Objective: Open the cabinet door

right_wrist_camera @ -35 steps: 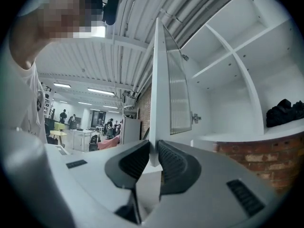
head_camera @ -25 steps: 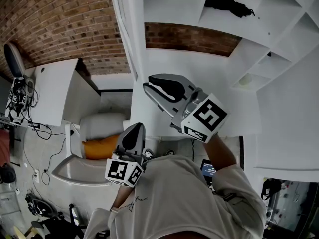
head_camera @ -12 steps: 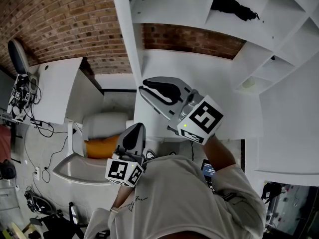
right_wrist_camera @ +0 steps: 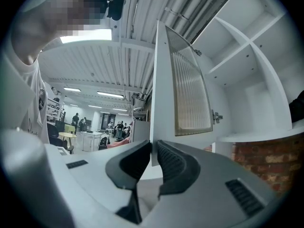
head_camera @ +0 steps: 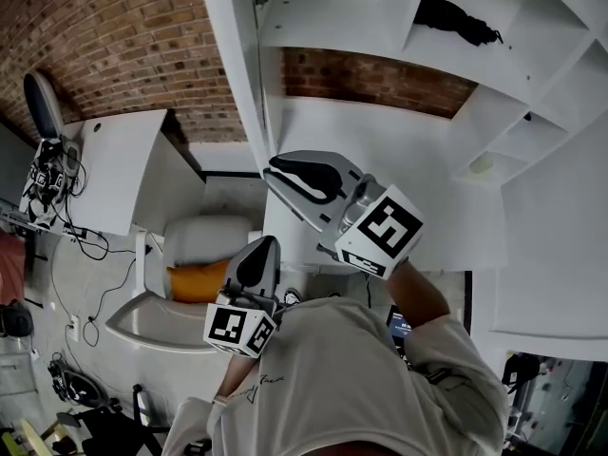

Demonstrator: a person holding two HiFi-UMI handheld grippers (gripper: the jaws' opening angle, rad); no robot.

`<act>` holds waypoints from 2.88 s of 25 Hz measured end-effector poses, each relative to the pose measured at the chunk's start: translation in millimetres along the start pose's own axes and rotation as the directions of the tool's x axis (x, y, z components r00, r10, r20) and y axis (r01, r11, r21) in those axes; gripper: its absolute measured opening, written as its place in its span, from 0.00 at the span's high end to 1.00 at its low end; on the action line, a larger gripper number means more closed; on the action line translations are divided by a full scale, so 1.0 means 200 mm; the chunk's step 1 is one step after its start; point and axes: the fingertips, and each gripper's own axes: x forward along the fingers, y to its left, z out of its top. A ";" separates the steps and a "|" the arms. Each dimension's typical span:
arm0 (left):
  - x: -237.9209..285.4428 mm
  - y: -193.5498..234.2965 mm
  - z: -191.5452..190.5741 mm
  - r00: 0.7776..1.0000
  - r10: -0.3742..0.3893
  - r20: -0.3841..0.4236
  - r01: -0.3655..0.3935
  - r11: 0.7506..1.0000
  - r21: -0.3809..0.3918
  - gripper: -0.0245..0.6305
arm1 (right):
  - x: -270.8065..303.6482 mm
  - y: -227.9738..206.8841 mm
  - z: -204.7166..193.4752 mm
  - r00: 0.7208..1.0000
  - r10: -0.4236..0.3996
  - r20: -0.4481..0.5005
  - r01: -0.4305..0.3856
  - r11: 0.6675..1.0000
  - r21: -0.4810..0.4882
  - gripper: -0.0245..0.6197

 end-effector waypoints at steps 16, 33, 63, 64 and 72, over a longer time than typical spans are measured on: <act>-0.03 0.08 0.02 1.000 0.016 0.003 -0.016 1.000 -0.011 0.94 | 0.12 0.07 0.00 1.000 0.027 -0.006 -0.027 1.000 -0.005 0.88; -0.09 0.22 0.05 0.998 0.058 0.027 -0.058 0.998 -0.022 0.94 | 0.27 0.15 -0.02 0.997 0.078 0.000 -0.078 0.997 -0.005 0.91; 0.17 0.03 -0.03 0.995 -0.079 -0.052 0.079 0.997 -0.005 0.94 | -0.17 -0.24 -0.23 0.977 -0.198 -0.074 0.202 0.978 0.050 0.92; 0.18 0.02 -0.02 0.995 -0.084 -0.053 0.083 0.996 -0.006 0.94 | -0.19 -0.25 -0.24 0.975 -0.209 -0.077 0.214 0.975 0.053 0.92; 0.26 -0.05 -0.03 0.989 -0.131 -0.064 0.131 0.991 -0.008 0.94 | -0.39 -0.34 -0.34 0.947 -0.302 -0.113 0.313 0.945 0.094 0.92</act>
